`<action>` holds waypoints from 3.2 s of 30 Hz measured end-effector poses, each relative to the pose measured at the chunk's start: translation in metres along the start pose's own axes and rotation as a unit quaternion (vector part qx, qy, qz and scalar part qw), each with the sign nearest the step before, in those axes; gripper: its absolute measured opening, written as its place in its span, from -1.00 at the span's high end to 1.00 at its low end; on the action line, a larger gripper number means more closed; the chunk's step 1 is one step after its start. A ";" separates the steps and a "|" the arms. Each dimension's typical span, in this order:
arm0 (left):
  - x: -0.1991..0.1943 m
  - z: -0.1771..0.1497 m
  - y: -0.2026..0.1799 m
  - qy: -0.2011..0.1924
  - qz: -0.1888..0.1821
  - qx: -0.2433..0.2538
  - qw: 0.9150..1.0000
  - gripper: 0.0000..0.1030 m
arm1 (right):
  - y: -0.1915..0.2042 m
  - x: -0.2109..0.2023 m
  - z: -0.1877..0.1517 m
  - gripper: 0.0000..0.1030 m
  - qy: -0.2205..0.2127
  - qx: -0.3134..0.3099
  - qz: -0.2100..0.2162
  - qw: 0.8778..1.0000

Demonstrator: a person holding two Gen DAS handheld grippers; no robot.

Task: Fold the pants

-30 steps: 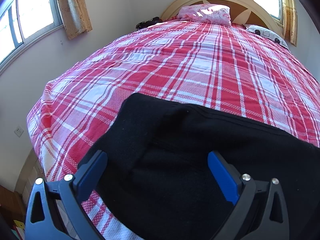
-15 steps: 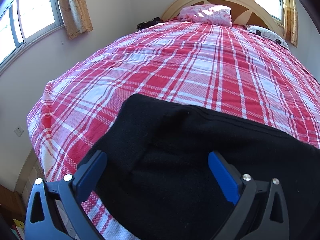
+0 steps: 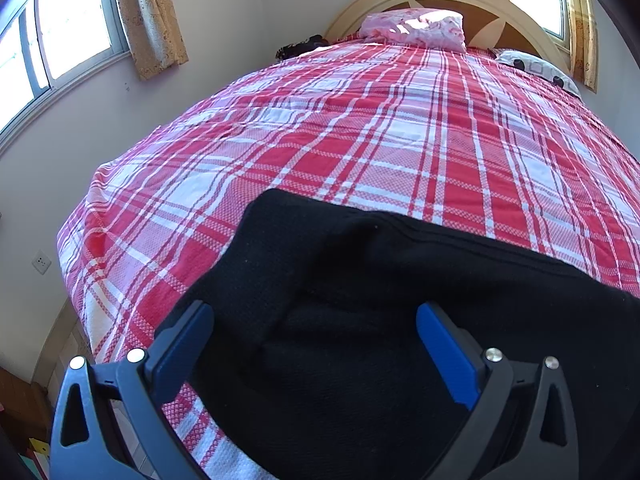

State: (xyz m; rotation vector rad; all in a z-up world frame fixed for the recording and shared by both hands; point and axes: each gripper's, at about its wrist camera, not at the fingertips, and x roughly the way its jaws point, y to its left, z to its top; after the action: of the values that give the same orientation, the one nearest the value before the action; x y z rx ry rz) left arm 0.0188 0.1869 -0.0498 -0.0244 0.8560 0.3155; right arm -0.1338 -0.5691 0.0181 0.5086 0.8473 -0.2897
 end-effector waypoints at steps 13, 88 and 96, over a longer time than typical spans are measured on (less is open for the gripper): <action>0.001 0.001 0.000 -0.002 -0.001 -0.001 1.000 -1.00 | -0.028 -0.050 -0.018 0.75 -0.186 0.075 0.095 0.975; -0.064 0.006 -0.016 -0.117 -0.037 0.052 0.991 -1.00 | 0.278 0.012 -0.103 0.22 0.000 -0.338 0.098 0.936; -0.064 -0.030 -0.074 -0.083 -0.107 0.128 0.982 -0.98 | 0.393 0.078 -0.109 -0.53 0.062 -0.361 0.270 0.890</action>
State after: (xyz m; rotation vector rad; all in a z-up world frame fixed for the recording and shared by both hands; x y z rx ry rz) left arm -0.0219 0.0955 -0.0299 0.1465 0.7146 0.0037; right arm 0.0188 -0.1830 0.0197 0.0431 0.8338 0.5702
